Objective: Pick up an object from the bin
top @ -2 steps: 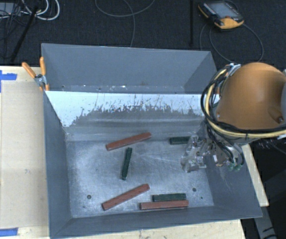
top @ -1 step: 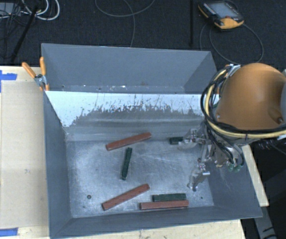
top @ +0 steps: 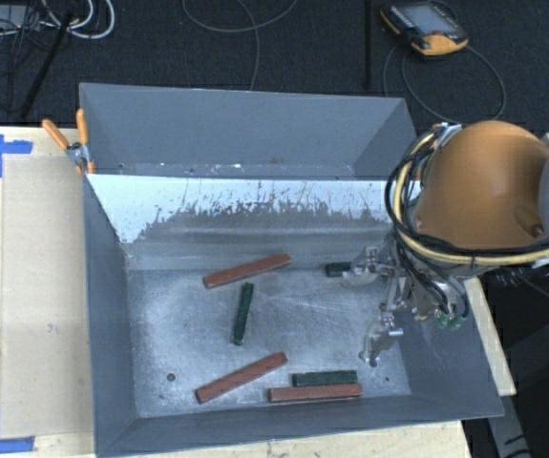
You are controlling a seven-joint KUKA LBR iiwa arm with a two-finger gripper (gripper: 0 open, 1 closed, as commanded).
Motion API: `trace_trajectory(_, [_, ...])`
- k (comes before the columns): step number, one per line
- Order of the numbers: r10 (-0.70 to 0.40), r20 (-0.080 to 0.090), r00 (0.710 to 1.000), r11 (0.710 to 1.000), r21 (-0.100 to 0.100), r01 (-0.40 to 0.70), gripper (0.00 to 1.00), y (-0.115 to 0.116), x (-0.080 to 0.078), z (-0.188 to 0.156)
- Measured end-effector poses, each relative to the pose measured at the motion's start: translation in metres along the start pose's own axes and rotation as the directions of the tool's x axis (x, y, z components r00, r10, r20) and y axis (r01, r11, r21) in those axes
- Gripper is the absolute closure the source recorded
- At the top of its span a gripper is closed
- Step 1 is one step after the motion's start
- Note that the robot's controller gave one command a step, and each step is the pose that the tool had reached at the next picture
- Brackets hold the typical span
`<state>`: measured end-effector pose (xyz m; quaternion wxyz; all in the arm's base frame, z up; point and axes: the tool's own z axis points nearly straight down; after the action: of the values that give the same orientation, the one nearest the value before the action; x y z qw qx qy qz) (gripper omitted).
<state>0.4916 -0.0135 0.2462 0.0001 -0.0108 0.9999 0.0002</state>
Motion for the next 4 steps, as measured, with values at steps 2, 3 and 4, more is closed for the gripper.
trace_trajectory(2, [0.076,0.004,0.997,0.997,0.0,-0.076,0.0,0.007,0.007,0.12])
trace_trajectory(3, [-0.179,0.005,0.984,0.984,-0.005,0.179,1.0,-0.035,0.018,0.173])
trace_trajectory(4, [-0.179,0.005,0.984,0.984,-0.005,0.179,1.0,-0.035,0.018,0.173])
